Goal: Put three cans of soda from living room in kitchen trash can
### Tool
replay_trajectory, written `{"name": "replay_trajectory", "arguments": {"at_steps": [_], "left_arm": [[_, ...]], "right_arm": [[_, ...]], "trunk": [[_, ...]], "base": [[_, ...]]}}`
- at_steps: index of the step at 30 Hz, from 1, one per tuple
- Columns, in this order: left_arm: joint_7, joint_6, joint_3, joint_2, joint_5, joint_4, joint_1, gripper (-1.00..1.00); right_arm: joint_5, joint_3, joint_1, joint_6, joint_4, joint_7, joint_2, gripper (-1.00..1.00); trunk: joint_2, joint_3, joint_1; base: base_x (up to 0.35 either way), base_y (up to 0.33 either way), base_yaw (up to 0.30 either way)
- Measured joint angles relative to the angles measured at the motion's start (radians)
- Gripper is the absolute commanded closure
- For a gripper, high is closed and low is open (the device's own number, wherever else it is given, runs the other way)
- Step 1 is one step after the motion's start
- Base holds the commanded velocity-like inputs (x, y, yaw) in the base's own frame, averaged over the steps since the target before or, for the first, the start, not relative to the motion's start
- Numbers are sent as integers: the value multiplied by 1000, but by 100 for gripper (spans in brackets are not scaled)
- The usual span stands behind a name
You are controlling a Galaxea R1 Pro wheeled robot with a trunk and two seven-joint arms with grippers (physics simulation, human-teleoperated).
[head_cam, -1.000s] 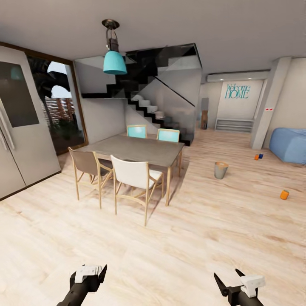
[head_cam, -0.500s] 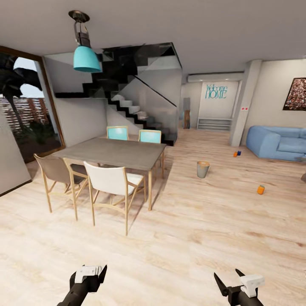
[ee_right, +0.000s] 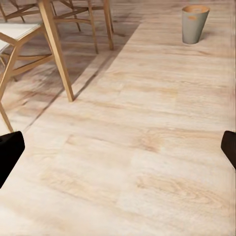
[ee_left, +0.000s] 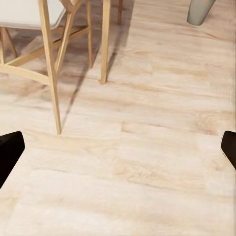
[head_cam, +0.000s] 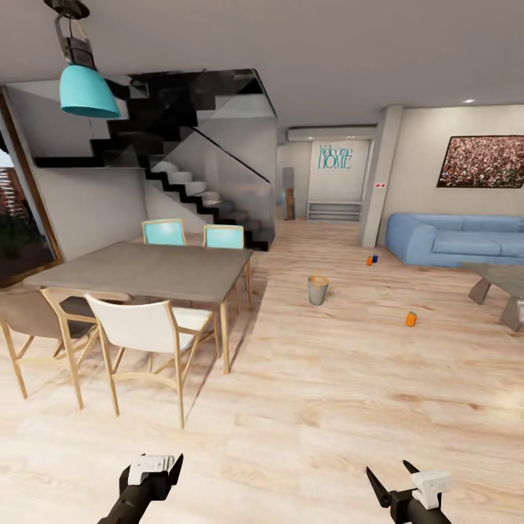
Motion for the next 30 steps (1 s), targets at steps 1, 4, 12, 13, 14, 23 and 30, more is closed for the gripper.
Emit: {"name": "replay_trajectory", "arguments": {"at_steps": [1, 4, 12, 13, 14, 23, 30], "left_arm": [[0, 0, 0, 0, 0, 0, 0, -100], [0, 0, 0, 0, 0, 0, 0, -100], [0, 0, 0, 0, -2, 0, 0, -100], [0, 1, 0, 0, -2, 0, 0, -100], [0, 1, 0, 0, -2, 0, 0, -100], [0, 1, -1, 0, -3, 0, 0, -100], [0, 1, -1, 0, -3, 0, 0, -100]], "right_arm": [[0, 0, 0, 0, 0, 0, 0, -100], [0, 0, 0, 0, 0, 0, 0, -100], [0, 1, 0, 0, 0, 0, 0, -100], [0, 1, 0, 0, 0, 0, 0, -100], [0, 1, 0, 0, 0, 0, 0, -100], [0, 0, 0, 0, 0, 0, 0, -100], [0, 0, 0, -1, 0, 0, 0, -100]], "trunk": [[0, 0, 0], [0, 0, 0], [0, 0, 0], [0, 0, 0], [0, 0, 0], [0, 0, 0], [0, 0, 0]], "base": [[319, -6, -246], [320, -4, -209], [321, -1, -63], [322, 0, -15], [322, 0, -10], [322, 0, -4], [322, 0, 0]]}}
